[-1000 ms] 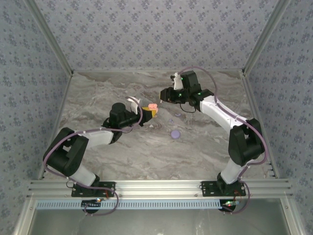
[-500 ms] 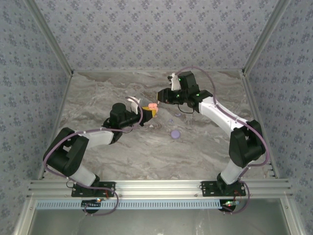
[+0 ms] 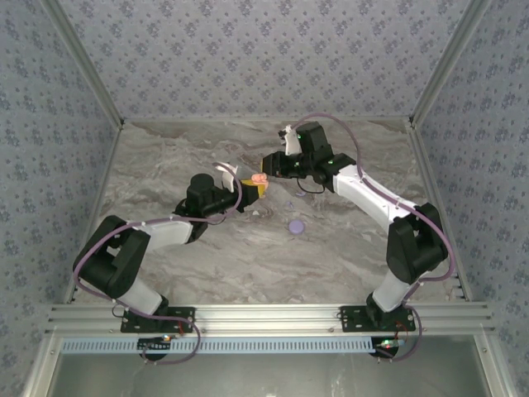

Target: Insert the wireless bluetooth earbuds into the charging case

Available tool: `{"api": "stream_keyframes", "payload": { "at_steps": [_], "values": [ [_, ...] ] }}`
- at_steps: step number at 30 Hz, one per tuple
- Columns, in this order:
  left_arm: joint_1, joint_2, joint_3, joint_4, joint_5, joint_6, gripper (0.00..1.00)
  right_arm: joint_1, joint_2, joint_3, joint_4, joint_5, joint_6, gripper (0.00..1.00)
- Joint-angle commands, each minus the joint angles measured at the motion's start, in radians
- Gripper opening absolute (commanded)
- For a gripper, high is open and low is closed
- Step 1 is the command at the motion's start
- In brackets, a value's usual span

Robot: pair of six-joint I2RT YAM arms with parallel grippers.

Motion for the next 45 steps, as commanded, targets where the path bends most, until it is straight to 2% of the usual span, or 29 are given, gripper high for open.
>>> {"api": "stream_keyframes", "payload": {
  "at_steps": [1, 45],
  "values": [
    [-0.004, -0.001, 0.041, 0.047, -0.006, -0.014, 0.1, 0.01, -0.011, 0.012, 0.014, 0.014, 0.007, 0.25],
    [-0.005, -0.007, 0.045, 0.065, -0.006, -0.086, 0.1, 0.037, 0.016, 0.008, 0.007, 0.053, 0.004, 0.25]
  ]
}}
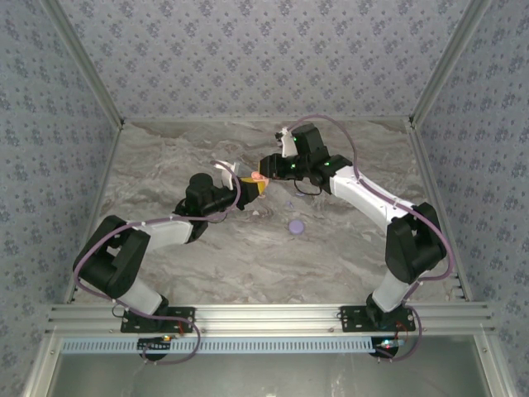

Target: Insert the wireless bluetooth earbuds into the charging case

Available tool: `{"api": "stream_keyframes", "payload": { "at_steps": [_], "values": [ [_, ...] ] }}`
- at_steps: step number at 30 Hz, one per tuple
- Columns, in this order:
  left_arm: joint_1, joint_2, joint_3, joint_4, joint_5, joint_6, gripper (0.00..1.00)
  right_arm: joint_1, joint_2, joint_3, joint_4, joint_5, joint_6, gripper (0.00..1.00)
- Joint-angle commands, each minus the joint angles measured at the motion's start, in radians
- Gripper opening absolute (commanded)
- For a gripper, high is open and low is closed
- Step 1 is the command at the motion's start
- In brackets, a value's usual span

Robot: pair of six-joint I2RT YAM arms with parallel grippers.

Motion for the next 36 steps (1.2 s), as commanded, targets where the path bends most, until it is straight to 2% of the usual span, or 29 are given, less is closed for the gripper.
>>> {"api": "stream_keyframes", "payload": {
  "at_steps": [1, 12, 36],
  "values": [
    [-0.005, -0.004, 0.043, 0.018, -0.003, -0.005, 0.1, 0.012, 0.006, 0.008, 0.014, 0.014, 0.011, 0.24],
    [-0.008, 0.01, 0.045, 0.034, -0.018, -0.045, 0.1, 0.038, -0.029, -0.025, 0.067, 0.085, 0.011, 0.24],
    [-0.003, -0.013, 0.039, 0.016, -0.058, -0.051, 0.1, 0.05, -0.07, -0.07, 0.038, 0.156, -0.049, 0.25]
  ]
}}
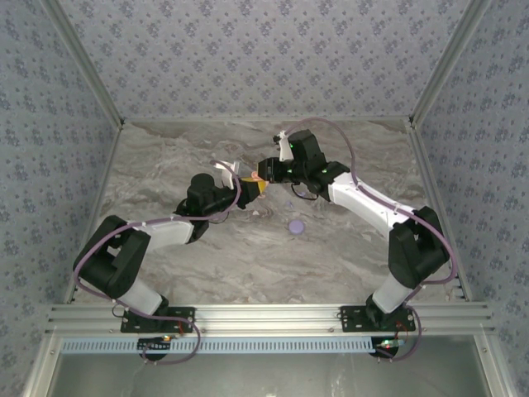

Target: Insert the wireless bluetooth earbuds into the charging case

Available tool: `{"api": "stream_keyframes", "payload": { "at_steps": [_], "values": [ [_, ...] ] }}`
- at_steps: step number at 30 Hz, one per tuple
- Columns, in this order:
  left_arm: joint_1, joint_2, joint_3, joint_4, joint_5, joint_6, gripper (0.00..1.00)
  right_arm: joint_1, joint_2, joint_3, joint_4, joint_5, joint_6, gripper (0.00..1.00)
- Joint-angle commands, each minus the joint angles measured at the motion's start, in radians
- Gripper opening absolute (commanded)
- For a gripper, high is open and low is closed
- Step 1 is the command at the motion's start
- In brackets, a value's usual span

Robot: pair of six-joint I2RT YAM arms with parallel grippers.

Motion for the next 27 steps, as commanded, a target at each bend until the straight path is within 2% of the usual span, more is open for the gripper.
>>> {"api": "stream_keyframes", "payload": {
  "at_steps": [1, 12, 27],
  "values": [
    [0.005, -0.013, 0.035, 0.023, -0.02, 0.006, 0.1, 0.005, -0.034, -0.011, -0.029, 0.029, -0.029, 0.25],
    [0.003, -0.029, 0.024, 0.018, 0.018, 0.088, 0.1, 0.007, -0.062, 0.01, -0.064, -0.007, -0.045, 0.21],
    [-0.002, -0.042, 0.033, -0.042, 0.051, 0.166, 0.1, -0.001, -0.091, 0.021, -0.088, 0.01, -0.048, 0.21]
  ]
}}
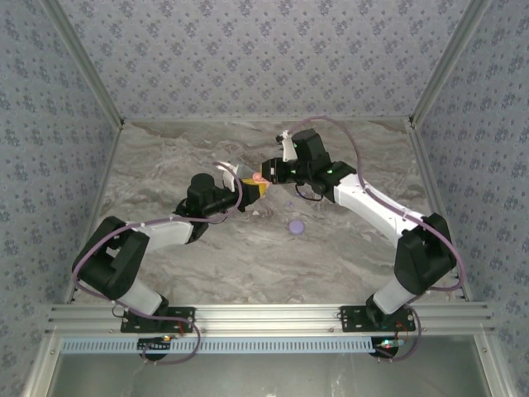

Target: Insert the wireless bluetooth earbuds into the charging case

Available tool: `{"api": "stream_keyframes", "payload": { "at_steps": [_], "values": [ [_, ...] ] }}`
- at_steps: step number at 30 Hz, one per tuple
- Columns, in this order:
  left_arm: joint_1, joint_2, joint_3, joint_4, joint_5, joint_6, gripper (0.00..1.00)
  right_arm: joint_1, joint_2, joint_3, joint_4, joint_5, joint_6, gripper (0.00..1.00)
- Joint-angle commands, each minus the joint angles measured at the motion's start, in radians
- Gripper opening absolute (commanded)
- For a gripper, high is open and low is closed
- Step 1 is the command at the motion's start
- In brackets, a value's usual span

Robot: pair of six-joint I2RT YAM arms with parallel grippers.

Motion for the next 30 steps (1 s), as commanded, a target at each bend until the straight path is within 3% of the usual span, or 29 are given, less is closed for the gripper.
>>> {"api": "stream_keyframes", "payload": {
  "at_steps": [1, 30],
  "values": [
    [-0.003, -0.032, 0.033, -0.01, 0.017, 0.033, 0.1, -0.004, -0.034, 0.022, -0.026, 0.002, -0.017, 0.21],
    [-0.012, -0.062, 0.015, 0.007, 0.039, 0.101, 0.09, -0.027, -0.034, 0.009, -0.051, -0.047, -0.03, 0.21]
  ]
}}
